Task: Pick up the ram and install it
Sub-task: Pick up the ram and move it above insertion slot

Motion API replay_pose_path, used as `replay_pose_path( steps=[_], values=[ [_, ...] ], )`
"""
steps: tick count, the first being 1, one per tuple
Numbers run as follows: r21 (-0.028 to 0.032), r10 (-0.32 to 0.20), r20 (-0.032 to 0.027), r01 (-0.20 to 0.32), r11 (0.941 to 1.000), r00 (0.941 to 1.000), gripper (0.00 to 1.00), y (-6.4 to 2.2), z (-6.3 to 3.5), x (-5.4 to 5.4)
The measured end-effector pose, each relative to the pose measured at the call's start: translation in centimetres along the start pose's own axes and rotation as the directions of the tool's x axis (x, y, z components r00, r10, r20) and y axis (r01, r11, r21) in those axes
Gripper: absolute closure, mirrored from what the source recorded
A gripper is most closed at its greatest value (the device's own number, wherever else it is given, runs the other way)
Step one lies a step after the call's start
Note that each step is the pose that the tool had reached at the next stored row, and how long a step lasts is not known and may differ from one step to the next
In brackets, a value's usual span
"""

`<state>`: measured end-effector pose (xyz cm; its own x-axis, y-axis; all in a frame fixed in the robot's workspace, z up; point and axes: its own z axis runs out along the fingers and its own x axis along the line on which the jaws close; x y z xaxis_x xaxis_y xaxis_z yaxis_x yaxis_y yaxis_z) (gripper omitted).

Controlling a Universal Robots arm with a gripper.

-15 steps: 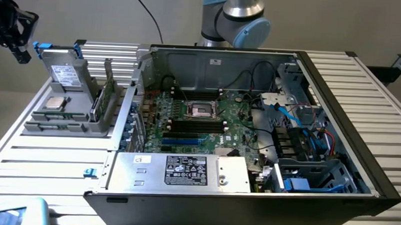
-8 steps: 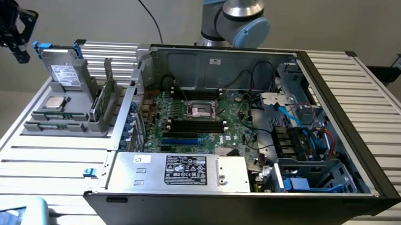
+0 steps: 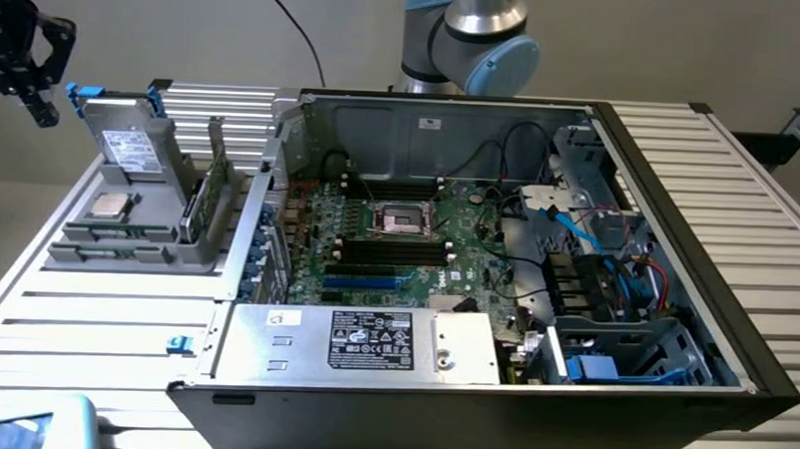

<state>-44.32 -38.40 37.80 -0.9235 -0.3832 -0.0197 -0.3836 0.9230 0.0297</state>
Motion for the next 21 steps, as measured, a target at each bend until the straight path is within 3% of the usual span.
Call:
replay_pose_path(
  steps=[6, 11, 15, 21],
  values=[
    [-0.0012, -0.108, -0.0037, 0.108, 0.9941, 0.9941, 0.89, 0.00, 0.01, 0.00],
    [-0.0026, -0.198, -0.0066, 0.198, 0.9801, 0.9801, 0.89, 0.00, 0.02, 0.00],
    [-0.0038, -0.268, -0.0088, 0.268, 0.9633, 0.9633, 0.89, 0.00, 0.02, 0.00],
    [-0.0059, -0.372, -0.0120, 0.372, 0.9284, 0.9283, 0.89, 0.00, 0.03, 0.00]
  ],
)
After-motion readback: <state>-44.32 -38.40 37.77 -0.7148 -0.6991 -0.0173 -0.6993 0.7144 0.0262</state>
